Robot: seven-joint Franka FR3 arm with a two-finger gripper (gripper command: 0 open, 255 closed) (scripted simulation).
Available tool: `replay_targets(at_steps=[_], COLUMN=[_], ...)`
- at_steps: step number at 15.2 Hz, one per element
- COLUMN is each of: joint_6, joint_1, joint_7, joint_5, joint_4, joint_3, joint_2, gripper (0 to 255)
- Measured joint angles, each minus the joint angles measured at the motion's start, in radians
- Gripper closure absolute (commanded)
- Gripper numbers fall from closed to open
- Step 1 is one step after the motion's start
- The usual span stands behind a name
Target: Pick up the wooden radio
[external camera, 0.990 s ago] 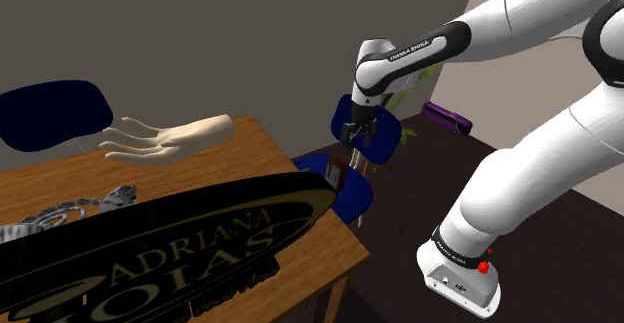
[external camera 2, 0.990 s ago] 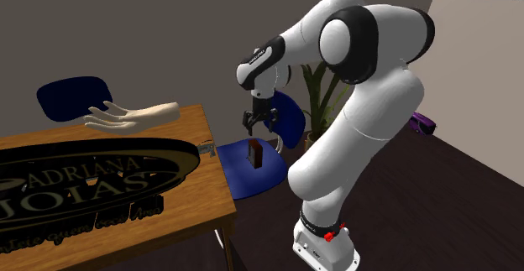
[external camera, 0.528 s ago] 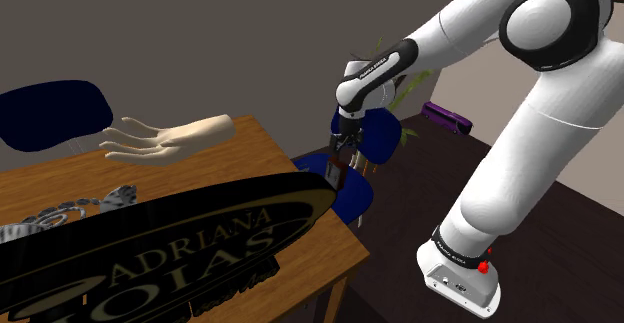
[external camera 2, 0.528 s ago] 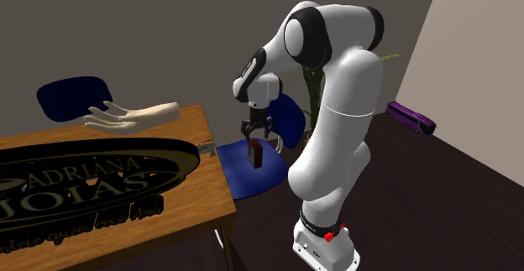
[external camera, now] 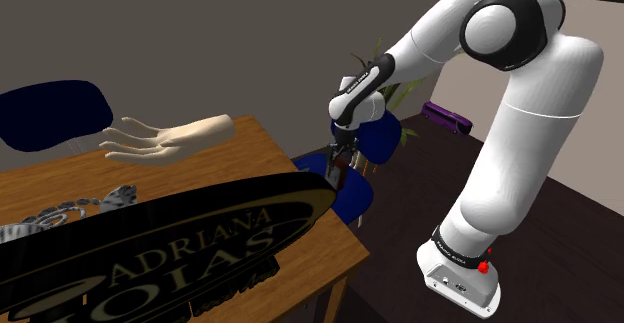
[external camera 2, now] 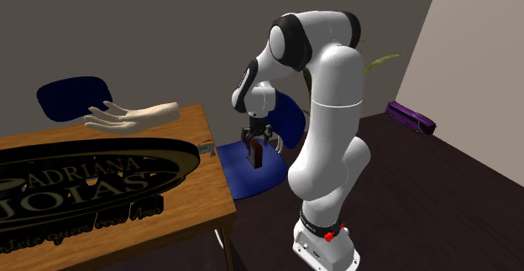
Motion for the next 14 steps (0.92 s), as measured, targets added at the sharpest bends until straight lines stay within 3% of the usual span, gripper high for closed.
replay_targets(at_steps=[2, 3, 14], joint_6=[0.024, 0.029, 0.028], joint_1=[-0.001, -0.002, -0.001], joint_7=[-0.012, -0.014, -0.013], joint_5=[0.014, 0.016, 0.015], joint_4=[0.002, 0.000, -0.001], joint_3=[0.004, 0.004, 0.004], joint_2=[0.028, 0.031, 0.028], gripper=[0, 255, 255])
